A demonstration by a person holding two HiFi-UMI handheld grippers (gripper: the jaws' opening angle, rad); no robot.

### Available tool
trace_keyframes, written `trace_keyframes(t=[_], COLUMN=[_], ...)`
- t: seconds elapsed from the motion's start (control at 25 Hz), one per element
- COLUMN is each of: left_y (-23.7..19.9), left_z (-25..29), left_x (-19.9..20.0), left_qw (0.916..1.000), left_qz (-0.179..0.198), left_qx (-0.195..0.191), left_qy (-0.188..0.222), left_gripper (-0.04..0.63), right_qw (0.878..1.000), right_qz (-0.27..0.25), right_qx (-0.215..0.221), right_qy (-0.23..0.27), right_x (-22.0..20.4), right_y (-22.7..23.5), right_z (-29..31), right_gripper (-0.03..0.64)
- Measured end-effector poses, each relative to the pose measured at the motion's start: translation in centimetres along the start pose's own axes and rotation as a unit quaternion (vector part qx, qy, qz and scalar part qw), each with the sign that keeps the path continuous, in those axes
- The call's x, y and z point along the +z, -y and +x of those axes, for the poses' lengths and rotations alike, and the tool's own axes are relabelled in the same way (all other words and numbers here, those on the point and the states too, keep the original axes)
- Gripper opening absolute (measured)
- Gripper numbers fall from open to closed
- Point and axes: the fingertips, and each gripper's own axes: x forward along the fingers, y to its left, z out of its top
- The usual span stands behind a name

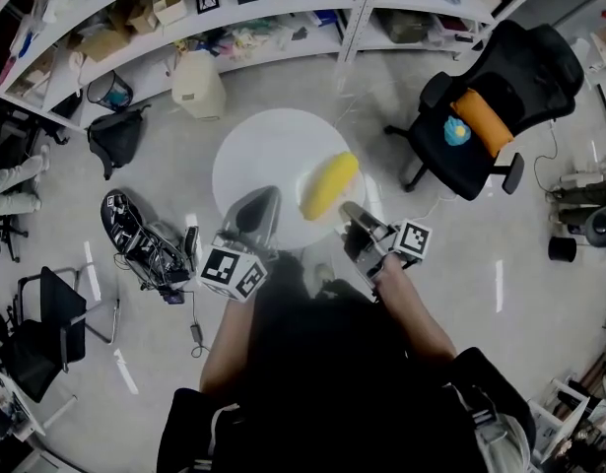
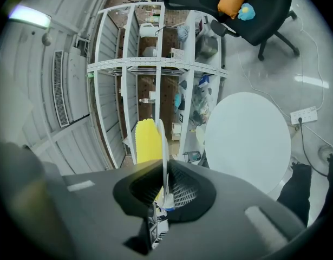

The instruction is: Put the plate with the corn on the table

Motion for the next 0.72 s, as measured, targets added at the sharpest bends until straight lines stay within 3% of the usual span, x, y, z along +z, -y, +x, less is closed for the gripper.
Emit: trace_keyframes(t=[0.72], left_y=[-5.9], left_z=[2.6], left_x=[1.5], left_qw=[0.9989], left_qz=[-0.005], left_qx=[-0.045], left_qy=[-0.008], left_gripper=[0.003], right_qw=[0.999], right_qz=[0.010], right_qx=[-0.007], right_qy=[0.047], right_x=[1.1], right_y=[1.6], right_z=[5.4], right_gripper=[0.031])
